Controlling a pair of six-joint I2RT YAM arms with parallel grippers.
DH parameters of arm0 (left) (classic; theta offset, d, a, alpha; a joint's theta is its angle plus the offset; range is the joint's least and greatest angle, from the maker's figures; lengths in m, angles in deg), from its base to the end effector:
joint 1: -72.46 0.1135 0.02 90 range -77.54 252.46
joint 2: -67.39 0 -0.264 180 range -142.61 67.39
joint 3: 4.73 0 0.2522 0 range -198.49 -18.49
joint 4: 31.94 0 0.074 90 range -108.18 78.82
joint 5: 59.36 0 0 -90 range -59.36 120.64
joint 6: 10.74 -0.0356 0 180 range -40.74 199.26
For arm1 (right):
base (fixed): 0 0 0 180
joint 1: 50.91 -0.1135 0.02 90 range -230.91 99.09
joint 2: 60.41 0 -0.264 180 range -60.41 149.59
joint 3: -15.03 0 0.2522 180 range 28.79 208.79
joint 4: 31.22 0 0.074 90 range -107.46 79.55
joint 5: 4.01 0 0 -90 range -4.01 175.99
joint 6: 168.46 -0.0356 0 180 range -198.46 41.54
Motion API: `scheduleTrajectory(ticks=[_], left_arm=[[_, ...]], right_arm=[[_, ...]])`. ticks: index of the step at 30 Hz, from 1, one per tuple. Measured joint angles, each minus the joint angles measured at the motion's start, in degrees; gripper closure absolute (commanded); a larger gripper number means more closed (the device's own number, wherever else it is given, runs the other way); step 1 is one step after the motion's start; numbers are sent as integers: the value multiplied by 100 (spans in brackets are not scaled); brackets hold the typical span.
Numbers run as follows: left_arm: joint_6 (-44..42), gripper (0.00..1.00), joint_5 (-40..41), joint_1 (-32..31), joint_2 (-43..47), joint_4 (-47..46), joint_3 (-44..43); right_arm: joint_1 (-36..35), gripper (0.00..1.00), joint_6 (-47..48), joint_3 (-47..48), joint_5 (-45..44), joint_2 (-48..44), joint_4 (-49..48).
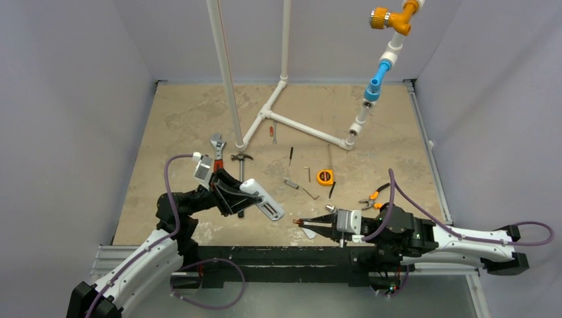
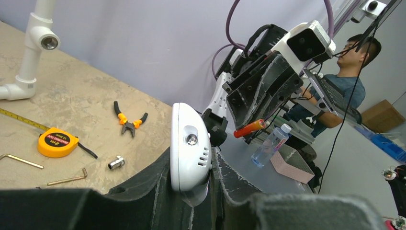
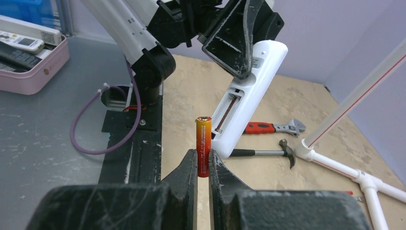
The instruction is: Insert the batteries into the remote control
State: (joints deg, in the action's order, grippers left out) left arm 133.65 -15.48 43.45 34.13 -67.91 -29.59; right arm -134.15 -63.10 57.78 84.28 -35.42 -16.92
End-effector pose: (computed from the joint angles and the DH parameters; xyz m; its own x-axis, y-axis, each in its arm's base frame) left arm 0.1067 -0.0885 0.2671 -0.4919 -0.3716 -0.7874 0.8502 -0.0099 -0.5264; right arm 0.0164 0.1292 0.3086 0.2688 0.0188 -0.9630 -0.9519 0.1579 -0.2627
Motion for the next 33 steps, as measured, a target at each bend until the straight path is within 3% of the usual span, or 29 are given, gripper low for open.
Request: scheduleTrajectory(ticks=[7,15,25,33], left_arm=[[2,100,0,0,-2,-37,-2],[7,100,35,0,-50,52,-11],[166,100,916,-2,-682,1650,-378],[822,100,1102,-2,-1351,966,-7]], right_arm=[[0,100,22,0,-26,149,70],[0,100,-1032,188,-1464,588,225],[0,100,-2708,2055,-2339,2433,1718],[24,97,-3506,3287,-2326,3576,3045]])
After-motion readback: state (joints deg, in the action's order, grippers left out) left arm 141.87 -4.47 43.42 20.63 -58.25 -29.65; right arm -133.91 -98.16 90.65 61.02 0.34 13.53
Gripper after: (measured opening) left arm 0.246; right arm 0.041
